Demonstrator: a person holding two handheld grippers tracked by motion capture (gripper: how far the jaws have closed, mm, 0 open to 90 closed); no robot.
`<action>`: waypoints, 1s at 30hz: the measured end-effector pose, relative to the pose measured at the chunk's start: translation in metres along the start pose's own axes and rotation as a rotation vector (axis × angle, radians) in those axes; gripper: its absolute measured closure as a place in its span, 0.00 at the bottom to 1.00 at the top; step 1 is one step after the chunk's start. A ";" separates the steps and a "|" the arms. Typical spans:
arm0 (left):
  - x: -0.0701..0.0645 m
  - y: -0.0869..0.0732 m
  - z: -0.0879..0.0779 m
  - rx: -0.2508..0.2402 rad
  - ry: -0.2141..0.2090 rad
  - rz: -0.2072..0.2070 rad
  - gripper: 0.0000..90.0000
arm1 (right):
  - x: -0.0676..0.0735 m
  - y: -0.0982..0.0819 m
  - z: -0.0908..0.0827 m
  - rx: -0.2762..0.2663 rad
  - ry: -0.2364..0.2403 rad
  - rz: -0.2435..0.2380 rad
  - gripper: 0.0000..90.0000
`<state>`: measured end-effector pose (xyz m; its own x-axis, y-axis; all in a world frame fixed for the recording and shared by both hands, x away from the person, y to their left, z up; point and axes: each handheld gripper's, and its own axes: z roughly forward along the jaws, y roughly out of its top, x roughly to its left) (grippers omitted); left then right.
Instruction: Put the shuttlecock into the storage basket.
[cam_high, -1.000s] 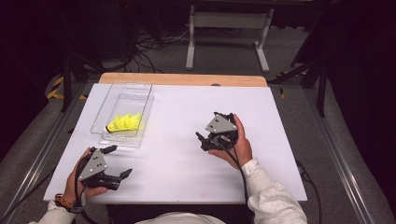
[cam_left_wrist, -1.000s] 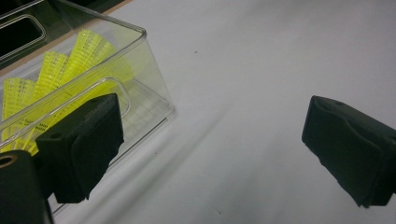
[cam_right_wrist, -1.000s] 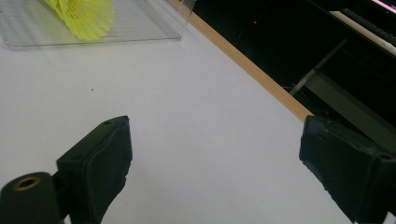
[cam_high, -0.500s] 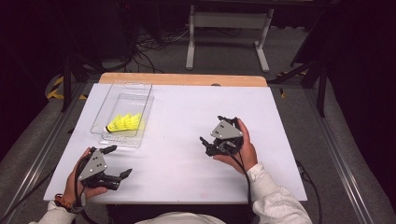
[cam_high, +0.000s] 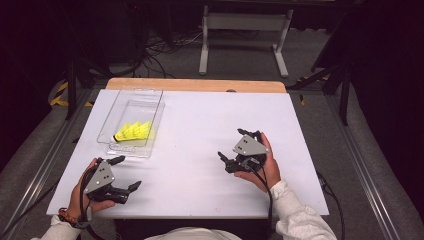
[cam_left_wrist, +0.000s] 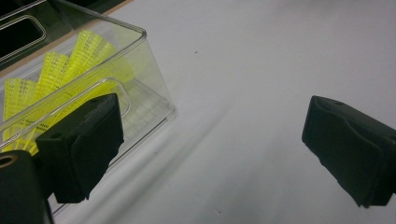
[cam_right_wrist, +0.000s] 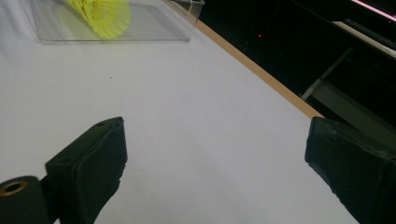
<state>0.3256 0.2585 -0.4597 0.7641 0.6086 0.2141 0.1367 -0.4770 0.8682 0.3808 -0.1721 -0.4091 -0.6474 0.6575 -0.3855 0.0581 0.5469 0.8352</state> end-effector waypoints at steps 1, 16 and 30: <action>0.000 0.000 0.000 0.000 -0.001 0.001 0.07 | 0.000 -0.001 -0.001 0.002 0.001 -0.003 0.07; 0.000 0.000 0.000 0.004 0.001 0.002 0.07 | 0.005 -0.019 -0.009 0.002 -0.017 -0.010 0.05; 0.000 0.000 0.000 0.004 0.002 0.003 0.07 | 0.009 -0.036 -0.016 -0.004 -0.033 -0.003 0.06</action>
<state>0.3257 0.2591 -0.4598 0.7632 0.6084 0.2179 0.1367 -0.4815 0.8657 0.3605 -0.1940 -0.4361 -0.6219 0.6726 -0.4012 0.0529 0.5472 0.8353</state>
